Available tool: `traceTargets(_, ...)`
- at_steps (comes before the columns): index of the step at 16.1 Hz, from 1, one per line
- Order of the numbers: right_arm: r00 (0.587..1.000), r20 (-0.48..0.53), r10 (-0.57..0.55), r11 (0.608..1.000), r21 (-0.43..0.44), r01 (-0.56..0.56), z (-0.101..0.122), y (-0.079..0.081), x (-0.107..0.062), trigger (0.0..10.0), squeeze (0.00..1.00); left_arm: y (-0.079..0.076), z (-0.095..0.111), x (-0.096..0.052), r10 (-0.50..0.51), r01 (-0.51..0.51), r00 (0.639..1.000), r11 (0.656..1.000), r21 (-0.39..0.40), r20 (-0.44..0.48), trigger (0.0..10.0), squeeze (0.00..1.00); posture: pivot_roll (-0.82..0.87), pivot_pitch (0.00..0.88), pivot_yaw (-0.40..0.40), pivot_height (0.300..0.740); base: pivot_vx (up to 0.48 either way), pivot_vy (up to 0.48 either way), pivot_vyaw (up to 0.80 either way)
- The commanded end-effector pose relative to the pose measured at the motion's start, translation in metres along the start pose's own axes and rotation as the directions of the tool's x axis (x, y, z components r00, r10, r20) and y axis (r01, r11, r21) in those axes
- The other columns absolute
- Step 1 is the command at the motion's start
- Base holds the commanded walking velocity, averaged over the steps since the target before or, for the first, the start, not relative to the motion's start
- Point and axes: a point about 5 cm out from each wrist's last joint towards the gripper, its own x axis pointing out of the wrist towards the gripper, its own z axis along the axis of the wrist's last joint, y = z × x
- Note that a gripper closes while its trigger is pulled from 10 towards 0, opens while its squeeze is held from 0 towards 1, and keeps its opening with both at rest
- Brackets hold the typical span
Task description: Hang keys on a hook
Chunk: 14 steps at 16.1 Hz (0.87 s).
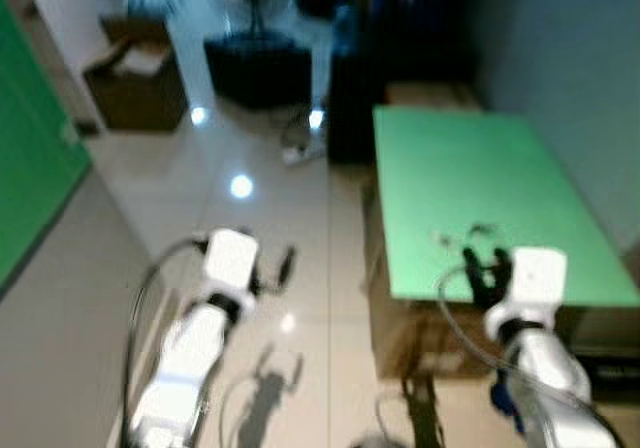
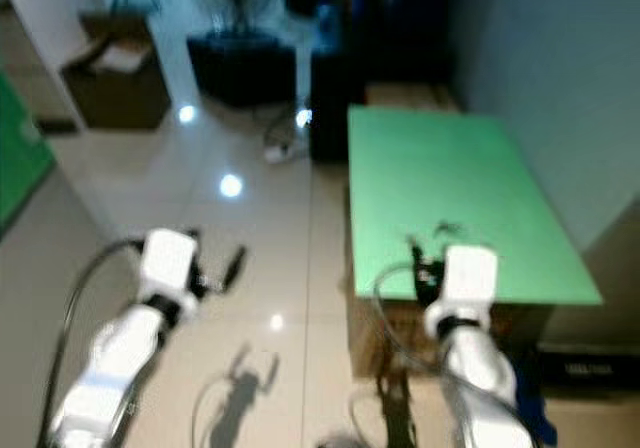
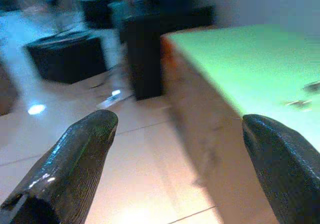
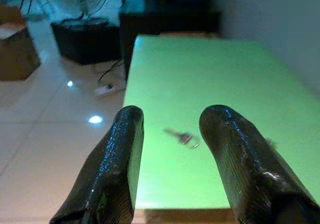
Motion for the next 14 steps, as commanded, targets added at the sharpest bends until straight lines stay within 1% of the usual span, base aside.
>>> traceTargets(1,1.0,0.007,0.017,1.0,0.022,-0.017,0.002,0.002,0.0,10.0,0.0,0.005,0.007,0.001,-0.003,0.003,1.0,1.0,-0.019,0.021,10.0,0.0,-0.11,0.015,0.013,0.74,0.0,0.0,-0.8)
traceTargets(2,1.0,0.013,-0.002,0.999,0.047,0.002,0.003,0.0,0.0,10.0,0.96,0.006,0.016,0.002,0.002,0.004,0.998,0.996,-0.093,0.063,10.0,0.95,-0.12,0.012,0.02,0.74,0.0,0.0,-0.8)
traceTargets(3,1.0,0.007,-0.005,0.998,0.058,0.005,0.001,0.001,-0.002,10.0,1.0,0.007,0.018,0.003,0.0,0.007,0.998,0.995,-0.102,0.066,10.0,1.0,-0.12,0.007,0.029,0.74,0.0,0.0,-0.8)
traceTargets(5,1.0,0.0,0.005,0.998,0.063,-0.005,0.0,0.003,-0.004,10.0,1.0,0.005,0.018,0.007,-0.027,0.03,0.998,0.998,-0.062,0.058,10.0,1.0,-0.13,0.003,0.039,0.74,0.0,0.0,-0.8)
traceTargets(6,1.0,-0.003,0.002,0.998,0.065,-0.002,0.0,0.003,-0.005,10.0,1.0,0.005,0.019,0.009,-0.026,0.027,0.998,0.999,-0.025,0.059,10.0,1.0,-0.13,0.001,0.047,0.74,0.0,0.0,-0.8)
traceTargets(7,1.0,-0.017,-0.008,0.999,0.053,0.009,-0.003,0.001,-0.005,10.0,1.0,0.004,0.022,0.01,-0.033,0.031,0.996,0.999,0.023,0.082,10.0,0.35,-0.14,0.0,0.051,0.74,0.0,0.0,-0.8)
traceTargets(8,0.999,-0.038,-0.032,0.999,0.018,0.033,-0.006,-0.002,-0.006,10.0,1.0,0.004,0.024,0.011,-0.031,0.026,0.995,0.998,0.053,0.099,10.0,0.0,-0.14,0.002,0.05,0.74,0.0,0.0,-0.73)
traceTargets(9,0.997,-0.059,-0.043,0.999,-0.01,0.043,-0.008,-0.003,-0.005,10.0,0.0,0.005,0.026,0.012,-0.023,0.016,0.993,0.998,0.067,0.112,10.0,0.0,-0.14,0.003,0.049,0.74,0.0,0.0,0.0)
traceTargets(10,0.995,-0.089,-0.048,0.995,-0.091,0.04,-0.014,-0.005,-0.006,10.0,0.0,0.005,0.026,0.014,-0.012,0.002,0.995,0.996,0.093,0.104,10.0,0.0,-0.13,0.002,0.047,0.74,0.0,0.0,0.0)
traceTargets(11,0.993,-0.108,-0.038,0.992,-0.127,0.024,-0.019,-0.003,-0.004,10.0,0.0,0.006,0.026,0.016,-0.02,0.012,0.996,0.996,0.085,0.091,10.0,0.0,-0.13,0.0,0.044,0.74,0.0,0.0,0.0)
traceTargets(12,0.994,-0.1,-0.032,0.994,-0.108,0.021,-0.019,-0.003,-0.003,10.0,0.0,0.006,0.027,0.016,-0.027,0.019,0.995,0.996,0.083,0.099,10.0,0.0,-0.12,0.0,0.045,0.74,0.0,0.0,0.0)
traceTargets(14,0.996,-0.087,-0.003,0.996,-0.091,-0.005,-0.017,0.001,0.0,10.0,0.0,0.004,0.028,0.015,-0.042,0.031,0.993,0.995,0.096,0.11,10.0,0.0,-0.12,0.0,0.04,0.74,0.315,0.0,0.0)
